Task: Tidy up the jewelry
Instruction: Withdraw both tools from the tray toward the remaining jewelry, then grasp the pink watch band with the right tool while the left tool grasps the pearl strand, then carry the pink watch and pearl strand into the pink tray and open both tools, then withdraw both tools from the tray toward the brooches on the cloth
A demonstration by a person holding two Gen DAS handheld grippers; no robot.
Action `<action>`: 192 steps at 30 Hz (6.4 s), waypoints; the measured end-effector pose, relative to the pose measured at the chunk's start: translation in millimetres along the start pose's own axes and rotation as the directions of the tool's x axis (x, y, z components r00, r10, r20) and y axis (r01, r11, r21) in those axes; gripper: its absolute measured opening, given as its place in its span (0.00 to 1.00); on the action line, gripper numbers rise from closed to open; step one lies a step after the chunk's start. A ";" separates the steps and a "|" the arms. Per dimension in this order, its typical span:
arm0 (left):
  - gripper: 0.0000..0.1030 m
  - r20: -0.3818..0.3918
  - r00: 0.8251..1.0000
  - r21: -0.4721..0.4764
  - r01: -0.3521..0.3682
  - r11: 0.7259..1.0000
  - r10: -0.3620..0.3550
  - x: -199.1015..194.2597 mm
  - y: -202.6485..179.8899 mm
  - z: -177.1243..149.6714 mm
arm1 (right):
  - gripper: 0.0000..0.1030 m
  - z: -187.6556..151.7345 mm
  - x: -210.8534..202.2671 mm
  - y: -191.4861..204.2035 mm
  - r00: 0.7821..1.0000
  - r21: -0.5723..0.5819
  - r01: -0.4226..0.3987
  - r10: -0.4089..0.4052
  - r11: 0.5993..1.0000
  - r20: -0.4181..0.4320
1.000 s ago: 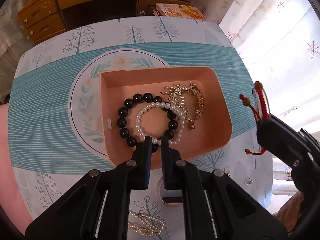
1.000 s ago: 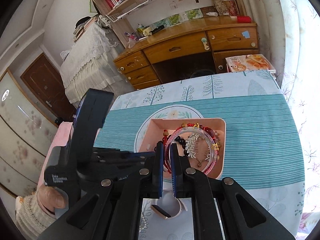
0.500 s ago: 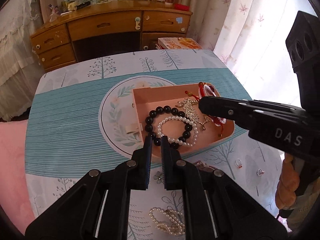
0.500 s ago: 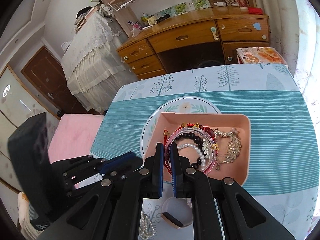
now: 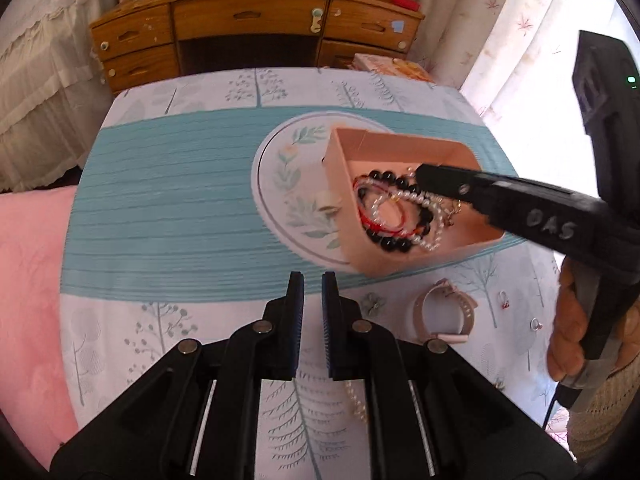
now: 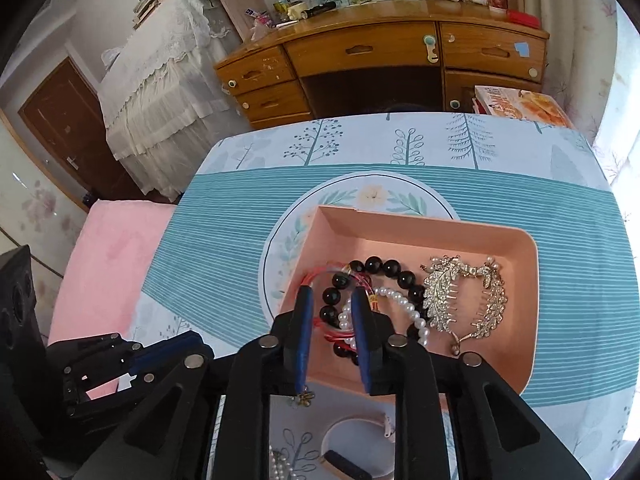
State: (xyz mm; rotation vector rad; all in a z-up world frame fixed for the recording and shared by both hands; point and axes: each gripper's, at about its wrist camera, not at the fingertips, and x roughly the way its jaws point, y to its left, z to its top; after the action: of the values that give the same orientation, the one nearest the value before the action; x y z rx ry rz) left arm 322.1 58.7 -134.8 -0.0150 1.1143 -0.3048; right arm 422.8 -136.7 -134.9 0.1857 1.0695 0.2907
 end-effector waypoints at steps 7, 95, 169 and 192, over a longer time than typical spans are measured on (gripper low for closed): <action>0.06 0.033 0.995 0.022 -0.096 0.995 0.095 -12.1 -5.5 -20.1 | 0.21 -16.0 -23.5 -4.8 0.999 0.008 -0.036 0.036 0.999 0.028; 0.47 -0.273 0.959 -0.281 -0.009 0.960 -0.071 39.1 -16.2 -89.9 | 0.07 -165.8 -31.0 -69.3 0.998 0.050 -0.016 0.020 0.999 -0.064; 0.03 0.035 0.999 -0.062 -0.038 0.997 0.040 -46.8 -99.4 119.4 | 0.07 -46.1 -78.6 -89.8 0.986 0.102 0.072 -0.086 0.992 0.142; 0.03 0.058 0.996 -0.065 -0.068 0.996 0.072 17.3 -54.3 26.0 | 0.07 -40.6 1.4 -100.5 0.990 0.121 0.128 -0.135 0.984 0.049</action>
State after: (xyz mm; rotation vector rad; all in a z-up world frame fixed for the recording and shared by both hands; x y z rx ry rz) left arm 339.3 -1.2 -129.6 -0.0405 1.0618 -0.2056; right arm 402.1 -231.0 -184.2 0.2264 1.0374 0.1026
